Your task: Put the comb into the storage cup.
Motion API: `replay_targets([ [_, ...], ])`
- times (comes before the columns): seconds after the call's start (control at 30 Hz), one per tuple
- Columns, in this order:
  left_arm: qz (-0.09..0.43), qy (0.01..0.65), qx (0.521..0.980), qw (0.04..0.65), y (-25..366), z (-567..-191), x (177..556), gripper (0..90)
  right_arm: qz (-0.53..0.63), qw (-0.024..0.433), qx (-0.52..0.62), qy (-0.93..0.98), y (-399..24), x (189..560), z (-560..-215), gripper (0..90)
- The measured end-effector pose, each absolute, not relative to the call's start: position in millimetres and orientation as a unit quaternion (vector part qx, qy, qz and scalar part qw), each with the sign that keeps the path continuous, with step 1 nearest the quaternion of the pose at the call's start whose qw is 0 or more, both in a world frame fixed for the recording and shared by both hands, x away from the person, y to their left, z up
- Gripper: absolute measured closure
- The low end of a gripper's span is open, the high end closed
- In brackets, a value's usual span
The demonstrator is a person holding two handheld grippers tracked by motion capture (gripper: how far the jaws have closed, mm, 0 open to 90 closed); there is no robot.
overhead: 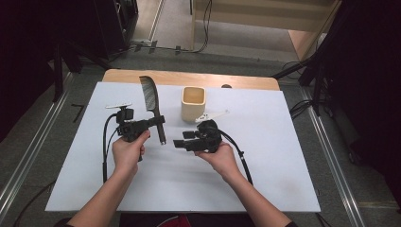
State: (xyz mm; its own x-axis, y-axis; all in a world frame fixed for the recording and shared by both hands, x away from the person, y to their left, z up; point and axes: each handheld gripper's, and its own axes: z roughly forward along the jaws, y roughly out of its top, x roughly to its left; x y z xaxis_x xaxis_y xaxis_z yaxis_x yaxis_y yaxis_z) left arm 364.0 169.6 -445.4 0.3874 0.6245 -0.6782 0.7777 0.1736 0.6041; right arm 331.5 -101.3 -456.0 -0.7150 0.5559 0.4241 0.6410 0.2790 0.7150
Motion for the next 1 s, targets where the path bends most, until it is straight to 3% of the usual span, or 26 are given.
replay_targets([
  [0.27,-0.068,0.543,0.648,0.530,169.8,-445.1,363.2,73.4,-0.450,0.055,-0.361,-0.815,-116.7,327.4,-457.5,29.9],
  [1.0,-0.073,0.534,0.658,0.526,172.2,-447.2,366.4,73.3,-0.418,0.038,-0.354,-0.836,-159.1,306.3,-464.0,29.0],
])
